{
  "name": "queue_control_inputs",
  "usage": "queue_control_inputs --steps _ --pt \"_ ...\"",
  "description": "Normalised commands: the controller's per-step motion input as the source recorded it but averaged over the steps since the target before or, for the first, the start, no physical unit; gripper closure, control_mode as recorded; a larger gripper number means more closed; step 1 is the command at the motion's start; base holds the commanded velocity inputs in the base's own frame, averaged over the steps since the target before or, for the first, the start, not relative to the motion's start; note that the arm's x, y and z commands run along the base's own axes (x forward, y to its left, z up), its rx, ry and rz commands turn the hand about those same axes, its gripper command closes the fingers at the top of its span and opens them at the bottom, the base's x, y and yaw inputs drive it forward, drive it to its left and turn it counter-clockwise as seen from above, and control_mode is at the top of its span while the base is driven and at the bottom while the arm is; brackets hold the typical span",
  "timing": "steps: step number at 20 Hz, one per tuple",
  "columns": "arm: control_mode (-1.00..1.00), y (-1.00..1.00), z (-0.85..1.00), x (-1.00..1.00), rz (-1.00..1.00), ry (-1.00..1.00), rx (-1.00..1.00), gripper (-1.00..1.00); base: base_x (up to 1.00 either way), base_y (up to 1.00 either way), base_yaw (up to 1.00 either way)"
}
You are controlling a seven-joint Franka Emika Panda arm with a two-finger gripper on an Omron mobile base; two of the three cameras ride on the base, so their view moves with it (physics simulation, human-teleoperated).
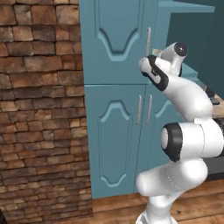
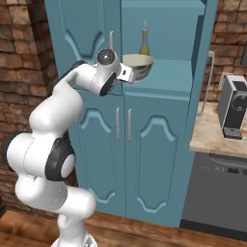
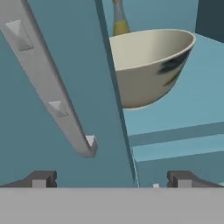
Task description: Pick the mug and place it in the sink. Pick the bowl and place it in the open cabinet and then close the cabinet.
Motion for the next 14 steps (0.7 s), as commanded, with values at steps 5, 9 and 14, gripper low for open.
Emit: queue_control_inputs --steps 5,9,14 --pt "-1.00 -0.03 -0.02 0.57 -0.03 -0.22 -0.13 -1.00 0.00 0.00 0.00" --pt "-1.00 0.14 0.00 0.31 0.00 -0.31 -0.14 -1.00 0.00 0.00 0.00" --pt "-1.00 0.02 0.01 0.33 -0.04 -0.17 -0.14 -1.00 0.00 0.00 0.00"
